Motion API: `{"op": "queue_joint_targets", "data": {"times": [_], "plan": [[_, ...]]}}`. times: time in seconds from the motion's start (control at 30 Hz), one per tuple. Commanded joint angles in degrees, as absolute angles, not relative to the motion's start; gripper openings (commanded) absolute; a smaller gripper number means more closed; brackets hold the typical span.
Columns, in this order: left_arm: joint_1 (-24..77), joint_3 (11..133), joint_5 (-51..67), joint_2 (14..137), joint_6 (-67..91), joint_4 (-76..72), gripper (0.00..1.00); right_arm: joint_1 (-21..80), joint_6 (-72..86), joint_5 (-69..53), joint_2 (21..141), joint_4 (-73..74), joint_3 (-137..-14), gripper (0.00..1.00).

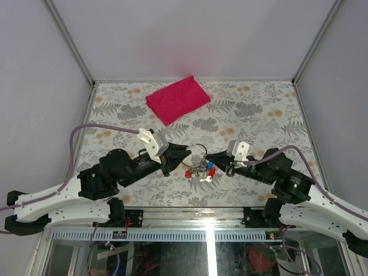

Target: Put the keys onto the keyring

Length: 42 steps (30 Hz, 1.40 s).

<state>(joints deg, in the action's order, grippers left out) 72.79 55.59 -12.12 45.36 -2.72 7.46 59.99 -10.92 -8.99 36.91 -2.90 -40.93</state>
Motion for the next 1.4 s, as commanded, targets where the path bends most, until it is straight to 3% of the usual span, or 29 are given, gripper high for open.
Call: {"op": "queue_joint_targets", "data": {"times": [0.0, 0.47, 0.83, 1.1, 1.37], "plan": [[73.1, 55.9, -15.0, 44.0, -1.7, 4.1, 0.22, 59.7, -8.1, -5.8, 37.8, 9.3, -49.3, 0.0], [73.1, 50.2, -15.8, 44.1, 0.1, -1.1, 0.49, 59.7, 2.8, -0.6, 53.6, 45.7, -73.0, 0.0], [73.1, 39.4, -13.7, 43.4, -2.1, -11.3, 0.54, 59.5, 10.0, -1.1, 67.8, 60.7, -86.6, 0.0], [73.1, 34.8, -9.5, 46.3, -4.1, -18.8, 0.55, 56.6, 16.1, -9.2, 73.0, 66.7, -91.6, 0.0], [73.1, 33.3, -7.4, 46.7, -5.5, -26.2, 0.59, 55.1, 18.0, -8.8, 77.1, 70.8, -95.4, 0.0]]}}
